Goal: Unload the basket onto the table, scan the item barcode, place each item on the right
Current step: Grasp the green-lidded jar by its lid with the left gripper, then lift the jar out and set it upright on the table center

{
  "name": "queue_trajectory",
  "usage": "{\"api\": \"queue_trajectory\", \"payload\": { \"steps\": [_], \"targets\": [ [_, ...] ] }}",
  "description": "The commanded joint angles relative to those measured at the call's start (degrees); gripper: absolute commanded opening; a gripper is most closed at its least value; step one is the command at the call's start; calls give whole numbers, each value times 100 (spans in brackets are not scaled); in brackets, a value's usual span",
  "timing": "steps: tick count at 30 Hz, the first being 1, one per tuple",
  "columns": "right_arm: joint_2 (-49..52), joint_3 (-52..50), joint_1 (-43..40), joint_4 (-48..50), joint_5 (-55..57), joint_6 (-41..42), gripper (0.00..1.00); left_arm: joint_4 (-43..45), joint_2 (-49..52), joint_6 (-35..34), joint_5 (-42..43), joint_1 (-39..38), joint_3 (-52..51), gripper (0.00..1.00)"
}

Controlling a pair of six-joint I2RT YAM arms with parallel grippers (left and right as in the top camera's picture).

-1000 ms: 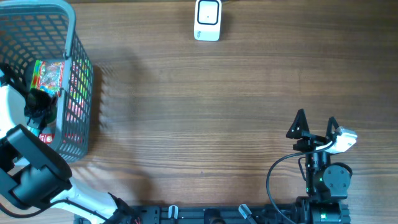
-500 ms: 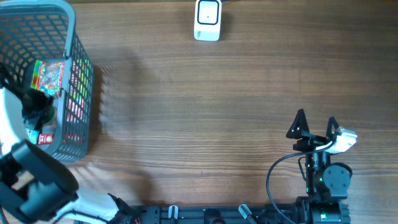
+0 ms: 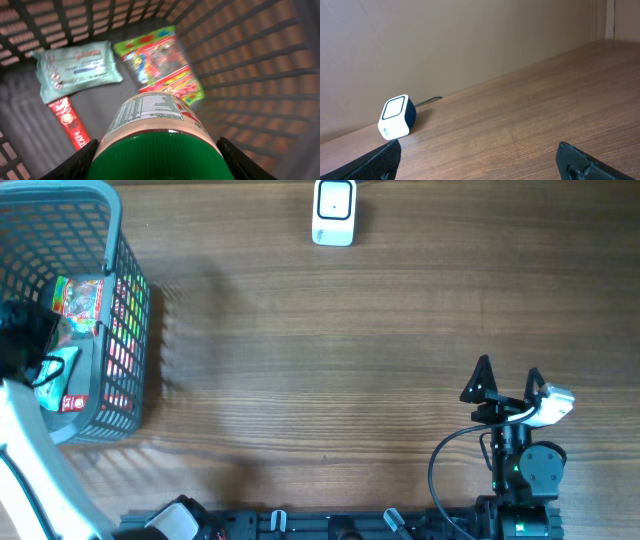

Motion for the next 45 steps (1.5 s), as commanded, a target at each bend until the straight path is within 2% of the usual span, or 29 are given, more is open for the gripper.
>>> {"api": "queue_trajectory", "payload": {
  "steps": [1,4,10,12,16,21,26,30,36,45],
  "targets": [
    [11,-7,31,17,-70,-105,99,181,-680,-22,142,-13,216,58],
    [11,-7,31,17,-70,-105,100,236,-1058,-140,404,-13,216,58],
    [11,-7,31,15,-70,-105,100,850,-1650,-710,2116,-83,216,58],
    [11,-7,31,17,-70,-105,100,1040,-1773,-931,2465,-415,216,58],
    [11,-7,31,15,-70,-105,100,994,-1746,-909,2487,-1462,216,58],
    [11,-7,31,17,-70,-105,100,931,-1475,-905,1919,-2865,216,58],
    [11,-7,31,17,-70,-103,100,511,-861,-896,535,-4413,216,58],
    [11,-7,31,15,-70,-105,100,264,-129,-898,-61,-5353,216,58],
    [11,-7,31,15,-70,-105,100,-48,1029,-896,-581,-6057,214,58],
    [11,-7,31,17,-70,-107,100,-42,2465,-916,-573,-6415,214,58]
  ]
}}
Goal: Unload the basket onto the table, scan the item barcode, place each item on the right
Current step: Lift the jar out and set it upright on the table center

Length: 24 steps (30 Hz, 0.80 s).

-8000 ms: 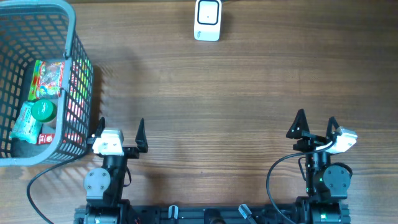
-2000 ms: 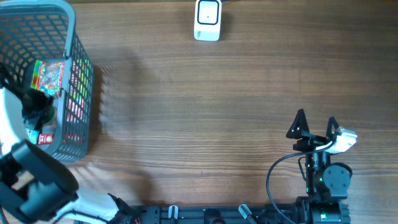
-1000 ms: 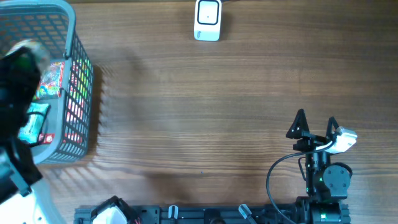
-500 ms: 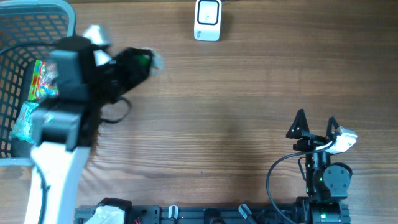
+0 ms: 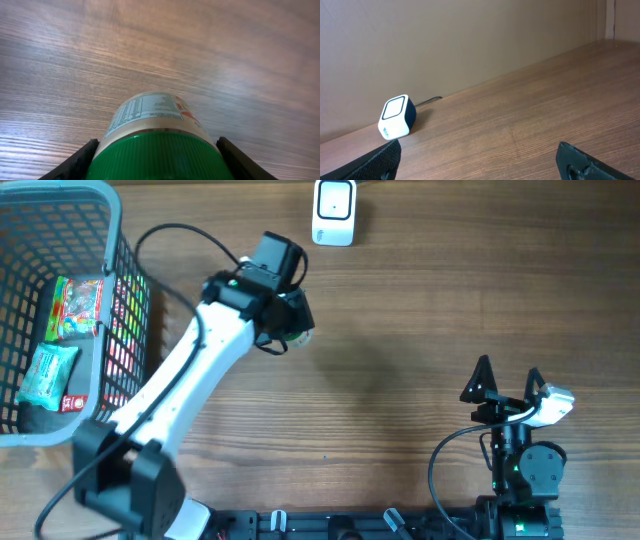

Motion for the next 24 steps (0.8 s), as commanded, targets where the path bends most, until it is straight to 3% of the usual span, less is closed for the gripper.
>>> {"api": "queue_trajectory", "payload": {
  "steps": [1,24],
  "targets": [
    [11,-7,28,15,-70,-105,100,15,461,-52,-92,-173,111,58],
    [11,-7,28,17,-70,-105,100,693,1963,-55,389,-457,83,62]
  ]
}}
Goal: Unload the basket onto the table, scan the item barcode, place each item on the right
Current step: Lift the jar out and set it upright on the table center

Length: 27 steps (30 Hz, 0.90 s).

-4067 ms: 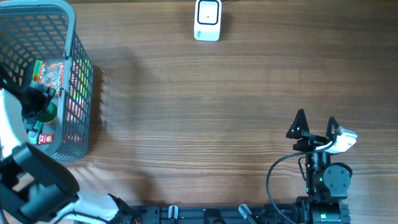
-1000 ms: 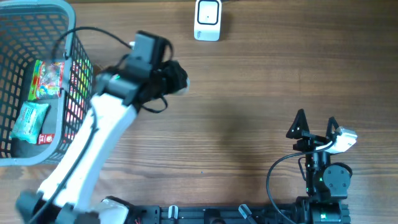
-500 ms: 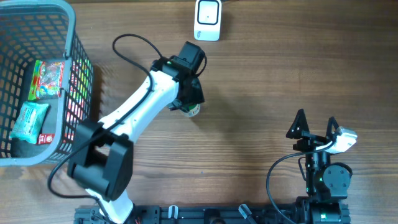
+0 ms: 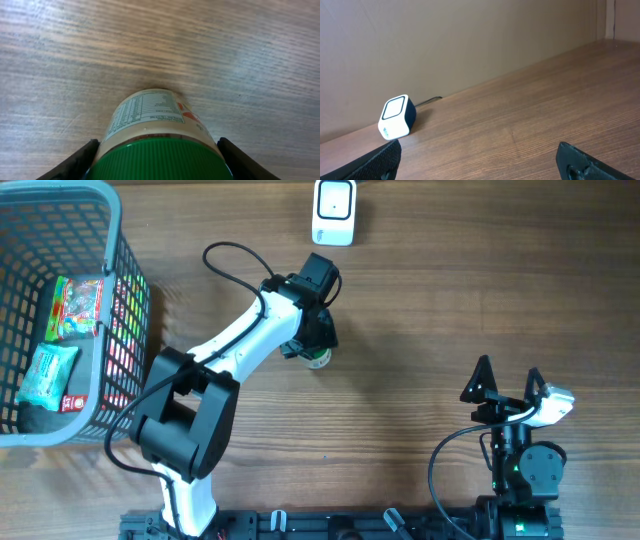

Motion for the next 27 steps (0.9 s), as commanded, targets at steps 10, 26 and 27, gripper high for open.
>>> {"api": "queue_trajectory", "payload": {
  "steps": [10,26,27],
  "targets": [
    [11,-7,28,15,-70,-105,100,442,761,-52,348,-90,44,80],
    [11,-7,28,15,-70,-103,100,-640,-619,103,-166,-68,1003,100],
    [11,-7,28,15,-70,-105,100,-660,-765,103,-168,-68,1012,100]
  ]
}}
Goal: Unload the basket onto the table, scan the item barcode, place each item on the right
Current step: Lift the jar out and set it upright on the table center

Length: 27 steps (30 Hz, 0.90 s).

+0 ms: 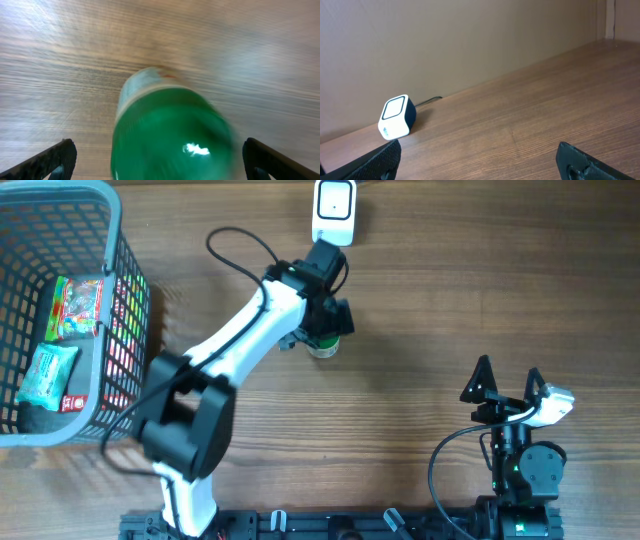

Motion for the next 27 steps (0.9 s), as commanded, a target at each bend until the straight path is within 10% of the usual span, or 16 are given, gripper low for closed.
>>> {"api": "queue_trajectory", "payload": {
  "steps": [1,12,27],
  "targets": [
    [11,-7,28,17,-70,-105,100,-83,-931,114,-140,-2,251,100],
    [11,-7,28,15,-70,-105,100,-37,-3220,597,-240,599,437,100],
    [11,-7,28,15,-70,-103,100,-428,-4457,734,-271,4728,549,100]
  ]
}}
